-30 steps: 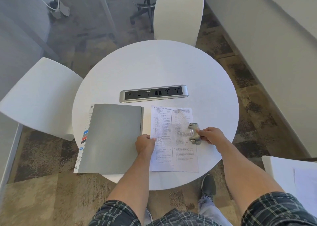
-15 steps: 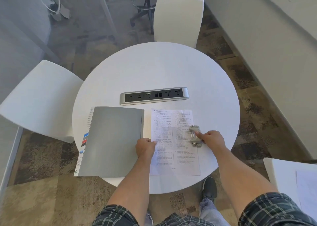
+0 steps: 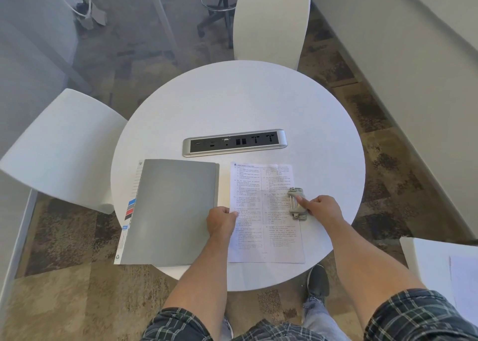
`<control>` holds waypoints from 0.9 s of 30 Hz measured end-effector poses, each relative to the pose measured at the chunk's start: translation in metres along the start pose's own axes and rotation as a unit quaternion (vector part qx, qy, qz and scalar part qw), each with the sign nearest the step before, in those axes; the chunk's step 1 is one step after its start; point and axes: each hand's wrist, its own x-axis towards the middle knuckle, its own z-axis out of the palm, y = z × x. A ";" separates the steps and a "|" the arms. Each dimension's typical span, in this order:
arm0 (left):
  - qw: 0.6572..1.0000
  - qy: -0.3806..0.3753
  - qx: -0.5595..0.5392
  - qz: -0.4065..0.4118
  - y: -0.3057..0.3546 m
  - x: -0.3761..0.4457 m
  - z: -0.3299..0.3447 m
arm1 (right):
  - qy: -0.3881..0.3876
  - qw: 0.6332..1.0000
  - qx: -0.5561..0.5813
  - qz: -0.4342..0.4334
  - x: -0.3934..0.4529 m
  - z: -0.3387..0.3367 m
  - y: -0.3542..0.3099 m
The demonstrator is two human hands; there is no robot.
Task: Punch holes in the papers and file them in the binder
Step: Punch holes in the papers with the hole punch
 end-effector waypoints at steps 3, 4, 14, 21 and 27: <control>1.000 0.002 -0.003 0.002 0.001 -0.001 0.001 | -0.003 1.000 -0.003 -0.003 0.000 0.000 0.001; 1.000 0.003 -0.004 0.002 0.001 -0.001 0.000 | -0.003 1.000 -0.003 -0.004 0.000 0.000 0.001; 1.000 0.000 -0.001 -0.003 0.001 0.002 0.000 | -0.014 1.000 0.008 -0.001 -0.002 -0.003 0.000; 1.000 -0.005 0.001 -0.003 0.001 0.004 -0.001 | -0.013 1.000 0.007 0.007 -0.001 -0.002 -0.001; 1.000 -0.008 0.008 -0.001 0.000 0.005 -0.001 | -0.009 1.000 0.003 0.013 0.001 -0.002 -0.001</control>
